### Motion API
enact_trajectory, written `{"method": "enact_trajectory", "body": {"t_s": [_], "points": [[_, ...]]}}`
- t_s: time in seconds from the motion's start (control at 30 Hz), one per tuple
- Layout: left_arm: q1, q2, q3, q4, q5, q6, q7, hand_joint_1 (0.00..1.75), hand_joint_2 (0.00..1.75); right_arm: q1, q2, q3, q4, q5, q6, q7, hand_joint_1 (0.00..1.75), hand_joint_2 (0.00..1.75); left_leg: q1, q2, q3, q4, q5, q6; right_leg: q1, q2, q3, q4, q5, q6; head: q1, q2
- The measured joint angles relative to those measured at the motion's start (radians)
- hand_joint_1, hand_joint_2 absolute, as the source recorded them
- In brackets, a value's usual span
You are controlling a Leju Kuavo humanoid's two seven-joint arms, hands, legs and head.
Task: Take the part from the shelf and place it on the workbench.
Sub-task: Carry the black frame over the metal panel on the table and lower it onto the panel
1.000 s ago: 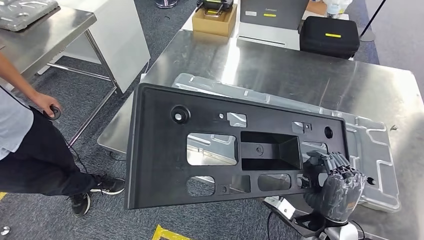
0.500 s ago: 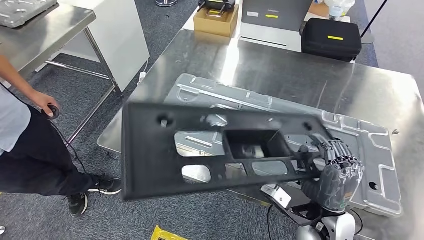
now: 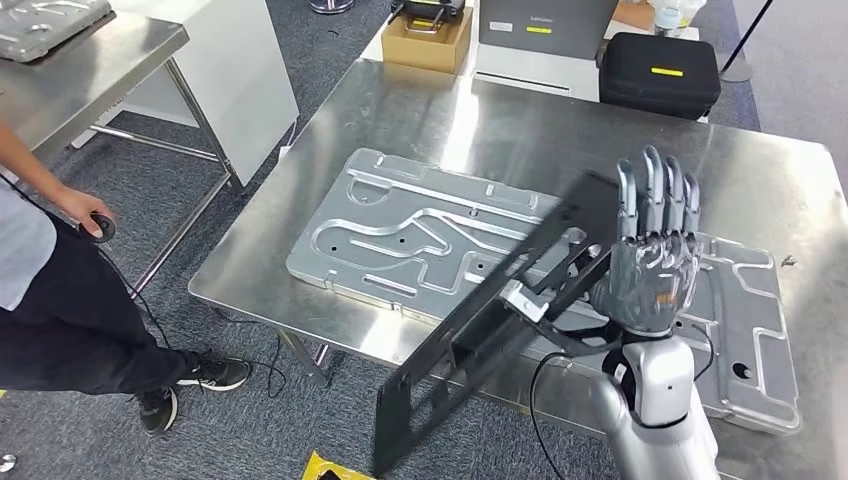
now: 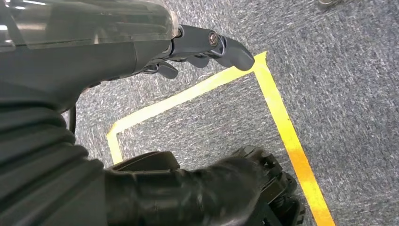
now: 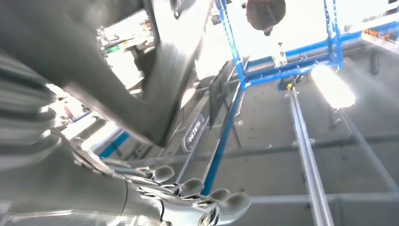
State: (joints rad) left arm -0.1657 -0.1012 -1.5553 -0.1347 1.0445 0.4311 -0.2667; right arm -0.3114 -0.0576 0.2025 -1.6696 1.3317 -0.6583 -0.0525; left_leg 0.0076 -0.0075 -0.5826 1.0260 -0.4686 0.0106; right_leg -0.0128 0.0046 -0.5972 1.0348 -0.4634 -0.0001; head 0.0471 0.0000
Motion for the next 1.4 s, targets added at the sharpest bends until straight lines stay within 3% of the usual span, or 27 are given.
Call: {"method": "enact_trajectory", "body": {"t_s": [0.03, 0.07, 0.13, 0.17, 0.2, 0.23, 0.27, 0.33, 0.37, 0.4, 0.53, 0.6, 0.67, 0.7, 0.73, 0.77, 0.83, 0.9, 1.03, 1.1, 1.17, 1.2, 1.23, 1.27, 1.33, 1.4], "points": [[-0.002, 0.000, 0.000, 0.000, -0.005, 0.000, 0.003, 0.00, 0.00, -0.020, -0.005, 0.008, 0.013, 0.000, 0.009, 0.010, 1.72, 1.75, 0.001, 0.001, -0.009, 0.021, -0.014, -0.005, -0.002, -0.001, 0.001, -0.003, 0.001, -0.007, 0.000, 0.000], [-0.004, 0.000, 0.000, 0.000, -0.009, -0.001, 0.006, 0.00, 0.00, -0.042, -0.009, 0.015, 0.028, -0.003, 0.018, 0.018, 1.75, 1.75, 0.002, 0.001, -0.029, 0.063, -0.038, -0.009, -0.004, -0.002, 0.003, -0.005, 0.003, -0.013, 0.000, 0.000], [-0.005, 0.000, 0.000, 0.000, -0.019, -0.003, 0.010, 0.00, 0.00, -0.083, -0.011, 0.027, 0.058, -0.009, 0.034, 0.031, 1.75, 1.75, 0.003, 0.002, -0.095, 0.201, -0.098, -0.013, -0.001, -0.004, 0.003, -0.006, 0.002, -0.020, 0.000, 0.000], [-0.004, 0.000, 0.000, 0.000, -0.022, -0.005, 0.012, 0.00, 0.00, -0.098, -0.012, 0.031, 0.072, -0.011, 0.040, 0.034, 1.75, 1.75, 0.003, 0.002, -0.127, 0.263, -0.118, -0.014, 0.001, -0.004, 0.004, -0.006, 0.002, -0.021, 0.000, 0.000], [-0.004, 0.000, 0.000, 0.000, -0.026, -0.006, 0.013, 0.00, 0.00, -0.110, -0.012, 0.036, 0.084, -0.012, 0.044, 0.036, 1.75, 1.75, 0.003, 0.002, -0.146, 0.296, -0.119, -0.014, 0.003, -0.004, 0.004, -0.006, 0.001, -0.022, 0.000, 0.000], [-0.004, 0.000, 0.000, 0.000, -0.028, -0.006, 0.014, 0.00, 0.00, -0.120, -0.012, 0.040, 0.094, -0.013, 0.046, 0.037, 1.75, 1.75, 0.003, 0.002, -0.145, 0.286, -0.098, -0.011, 0.005, -0.004, 0.006, -0.005, 0.001, -0.023, 0.000, 0.000], [-0.004, 0.000, 0.000, 0.000, -0.029, -0.007, 0.014, 0.00, 0.00, -0.128, -0.012, 0.045, 0.103, -0.013, 0.047, 0.037, 1.75, 1.75, 0.002, 0.002, -0.124, 0.235, -0.062, -0.007, 0.007, -0.004, 0.008, -0.005, 0.000, -0.023, 0.000, 0.000], [-0.006, 0.000, 0.000, 0.000, -0.030, -0.007, 0.015, 0.00, 0.00, -0.142, -0.012, 0.052, 0.114, -0.015, 0.048, 0.037, 1.75, 1.75, -0.001, 0.002, -0.057, 0.088, 0.006, 0.008, 0.011, -0.003, 0.012, -0.004, -0.003, -0.021, 0.000, 0.000], [-0.007, 0.000, 0.000, 0.000, -0.030, -0.006, 0.015, 0.00, 0.00, -0.147, -0.013, 0.054, 0.119, -0.015, 0.048, 0.038, 1.75, 1.75, -0.004, 0.002, -0.034, 0.037, 0.022, 0.013, 0.013, -0.003, 0.011, -0.003, -0.004, -0.019, 0.000, 0.000], [-0.007, 0.000, 0.000, 0.000, -0.030, -0.007, 0.015, 0.00, 0.00, -0.151, -0.013, 0.055, 0.124, -0.016, 0.048, 0.039, 1.75, 1.75, -0.006, 0.002, -0.022, 0.010, 0.026, 0.017, 0.014, -0.003, 0.010, -0.003, -0.005, -0.015, 0.000, 0.000], [-0.008, -0.002, 0.000, 0.000, -0.031, -0.006, 0.015, 0.00, 0.00, -0.172, -0.018, 0.063, 0.142, -0.024, 0.067, 0.042, 1.75, 1.75, -0.002, 0.003, -0.015, -0.014, 0.032, 0.028, 0.012, -0.004, 0.001, 0.011, -0.017, 0.006, 0.001, 0.000], [-0.011, -0.003, 0.000, 0.000, -0.034, -0.005, 0.015, 0.00, 0.00, -0.198, -0.023, 0.070, 0.160, -0.032, 0.094, 0.050, 1.75, 1.75, 0.002, 0.005, -0.012, -0.021, 0.036, 0.034, 0.008, -0.004, -0.040, 0.098, -0.068, 0.016, 0.002, 0.000], [-0.012, -0.003, 0.000, 0.000, -0.040, -0.004, 0.018, 0.00, 0.00, -0.228, -0.026, 0.080, 0.188, -0.040, 0.122, 0.064, 1.75, 1.75, 0.003, 0.007, -0.013, -0.021, 0.036, 0.036, 0.002, -0.004, -0.105, 0.232, -0.124, 0.026, 0.002, 0.000], [-0.012, -0.004, 0.000, 0.000, -0.045, -0.004, 0.021, 0.00, 0.00, -0.243, -0.027, 0.084, 0.206, -0.043, 0.137, 0.072, 1.75, 1.75, 0.003, 0.007, -0.013, -0.020, 0.035, 0.036, -0.001, -0.004, -0.126, 0.272, -0.130, 0.029, 0.002, 0.000], [-0.012, -0.004, 0.000, 0.000, -0.049, -0.004, 0.023, 0.00, 0.00, -0.259, -0.027, 0.088, 0.223, -0.046, 0.151, 0.078, 1.75, 1.75, 0.004, 0.007, -0.012, -0.018, 0.034, 0.035, -0.005, -0.004, -0.129, 0.273, -0.115, 0.032, 0.002, 0.000], [-0.013, -0.004, 0.000, 0.000, -0.052, -0.004, 0.025, 0.00, 0.00, -0.276, -0.027, 0.093, 0.241, -0.049, 0.165, 0.084, 1.75, 1.75, 0.005, 0.006, -0.012, -0.015, 0.032, 0.033, -0.008, -0.005, -0.113, 0.234, -0.082, 0.034, 0.002, 0.000], [-0.014, -0.005, 0.000, 0.000, -0.055, -0.004, 0.027, 0.00, 0.00, -0.313, -0.027, 0.103, 0.276, -0.053, 0.190, 0.095, 1.75, 1.75, 0.005, 0.003, -0.013, -0.005, 0.025, 0.025, -0.012, -0.005, -0.050, 0.098, -0.015, 0.036, 0.002, 0.000], [-0.016, -0.006, 0.000, 0.000, -0.059, -0.004, 0.029, 0.00, 0.00, -0.345, -0.027, 0.114, 0.314, -0.054, 0.210, 0.110, 1.75, 1.75, 0.003, 0.002, -0.017, 0.002, 0.021, 0.014, -0.008, -0.003, -0.014, 0.018, 0.005, 0.029, 0.001, 0.000], [-0.018, -0.007, 0.000, 0.000, -0.075, -0.005, 0.040, 0.00, 0.00, -0.397, -0.027, 0.134, 0.397, -0.044, 0.242, 0.155, 1.75, 1.75, 0.004, 0.001, -0.027, 0.017, 0.010, -0.006, -0.007, -0.002, -0.012, 0.006, 0.005, 0.002, 0.001, 0.000], [-0.020, -0.007, 0.000, 0.000, -0.082, -0.005, 0.045, 0.00, 0.00, -0.431, -0.026, 0.140, 0.438, -0.040, 0.254, 0.180, 1.75, 1.75, 0.006, 0.002, -0.065, 0.100, -0.038, -0.014, -0.009, -0.003, -0.011, 0.003, 0.007, -0.011, 0.000, 0.000], [-0.021, -0.007, 0.000, 0.000, -0.084, -0.004, 0.046, 0.00, 0.00, -0.464, -0.026, 0.145, 0.479, -0.040, 0.262, 0.202, 1.75, 1.75, 0.006, 0.002, -0.131, 0.236, -0.095, -0.017, -0.006, -0.003, -0.011, 0.003, 0.007, -0.015, 0.000, 0.000], [-0.021, -0.007, 0.000, 0.000, -0.084, -0.004, 0.047, 0.00, 0.00, -0.477, -0.026, 0.146, 0.497, -0.042, 0.264, 0.211, 1.75, 1.75, 0.006, 0.002, -0.157, 0.286, -0.107, -0.018, -0.004, -0.003, -0.011, 0.004, 0.007, -0.016, 0.000, 0.000], [-0.021, -0.007, 0.000, 0.000, -0.084, -0.003, 0.048, 0.00, 0.00, -0.487, -0.027, 0.146, 0.512, -0.046, 0.267, 0.220, 1.75, 1.75, 0.006, 0.002, -0.166, 0.298, -0.099, -0.016, -0.002, -0.003, -0.010, 0.004, 0.006, -0.017, 0.000, 0.000], [-0.021, -0.007, 0.000, 0.000, -0.084, -0.003, 0.049, 0.00, 0.00, -0.495, -0.028, 0.146, 0.523, -0.051, 0.270, 0.228, 1.75, 1.75, 0.006, 0.002, -0.155, 0.269, -0.072, -0.013, -0.001, -0.003, -0.009, 0.004, 0.005, -0.017, 0.000, 0.000], [-0.021, -0.007, 0.000, 0.000, -0.084, -0.001, 0.052, 0.00, 0.00, -0.513, -0.033, 0.142, 0.540, -0.064, 0.277, 0.245, 1.75, 1.75, 0.004, 0.002, -0.096, 0.136, 0.000, -0.002, 0.001, -0.001, -0.005, 0.005, 0.003, -0.015, 0.000, 0.000], [-0.022, -0.006, 0.000, 0.000, -0.084, 0.002, 0.053, 0.00, 0.00, -0.534, -0.045, 0.131, 0.558, -0.084, 0.282, 0.261, 1.75, 1.75, -0.001, 0.001, -0.049, 0.033, 0.033, 0.007, 0.004, 0.000, -0.007, 0.006, 0.001, -0.008, 0.000, 0.000]]}}
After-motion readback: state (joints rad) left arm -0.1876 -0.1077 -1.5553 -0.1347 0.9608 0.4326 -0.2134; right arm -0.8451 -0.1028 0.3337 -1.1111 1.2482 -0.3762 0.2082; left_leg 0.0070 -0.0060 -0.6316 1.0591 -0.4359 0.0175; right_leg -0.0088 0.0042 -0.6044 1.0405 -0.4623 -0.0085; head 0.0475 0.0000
